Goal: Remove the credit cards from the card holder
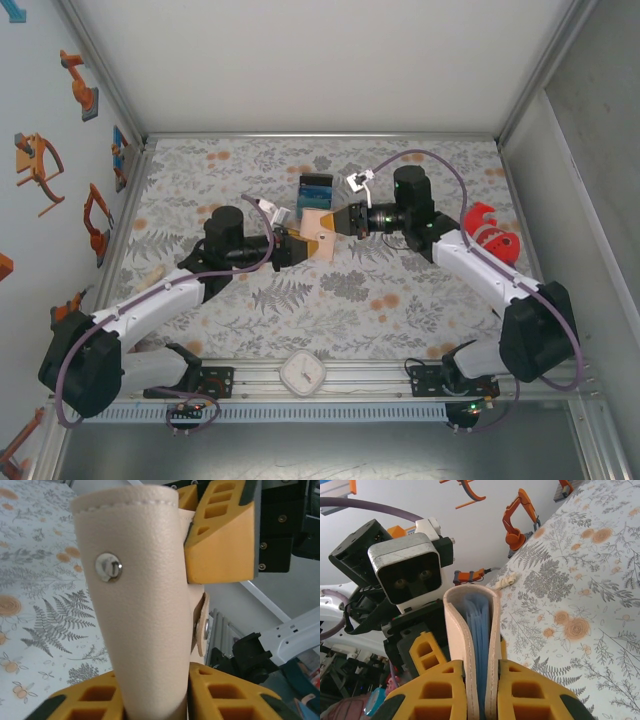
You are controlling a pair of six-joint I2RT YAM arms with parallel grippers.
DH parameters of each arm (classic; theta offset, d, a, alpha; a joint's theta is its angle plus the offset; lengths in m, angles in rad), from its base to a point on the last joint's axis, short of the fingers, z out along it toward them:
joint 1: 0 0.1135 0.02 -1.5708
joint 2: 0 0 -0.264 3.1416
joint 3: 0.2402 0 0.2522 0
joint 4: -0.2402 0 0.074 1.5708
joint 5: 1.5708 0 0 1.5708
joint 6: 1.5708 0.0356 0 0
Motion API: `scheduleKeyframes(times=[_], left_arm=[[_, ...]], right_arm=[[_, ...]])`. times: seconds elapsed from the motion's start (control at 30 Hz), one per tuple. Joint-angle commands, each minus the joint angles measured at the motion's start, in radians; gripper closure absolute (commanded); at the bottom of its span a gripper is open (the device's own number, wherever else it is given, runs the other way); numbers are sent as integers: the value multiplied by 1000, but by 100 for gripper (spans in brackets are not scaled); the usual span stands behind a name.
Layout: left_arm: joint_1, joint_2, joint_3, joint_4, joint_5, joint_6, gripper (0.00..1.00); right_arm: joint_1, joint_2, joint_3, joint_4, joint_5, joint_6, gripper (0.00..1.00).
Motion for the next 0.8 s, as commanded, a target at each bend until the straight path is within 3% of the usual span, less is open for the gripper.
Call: scheduleKeyframes(times=[0.0,0.1,0.53,0.77], left_arm=[[0,-35,9,-46,17,38,57],[1,-68,-3,-77,8,56,52],[9,-61,-16,-71,-3,70,52],[9,-52,-32,-40,10,56,76]], right_arm=[[2,-57,38,-53,62,-48,100],[2,-68,39,-53,62,-44,100],[34,-28,40,-6,9,-5,100],[45,-16,45,-2,15,-5,100]])
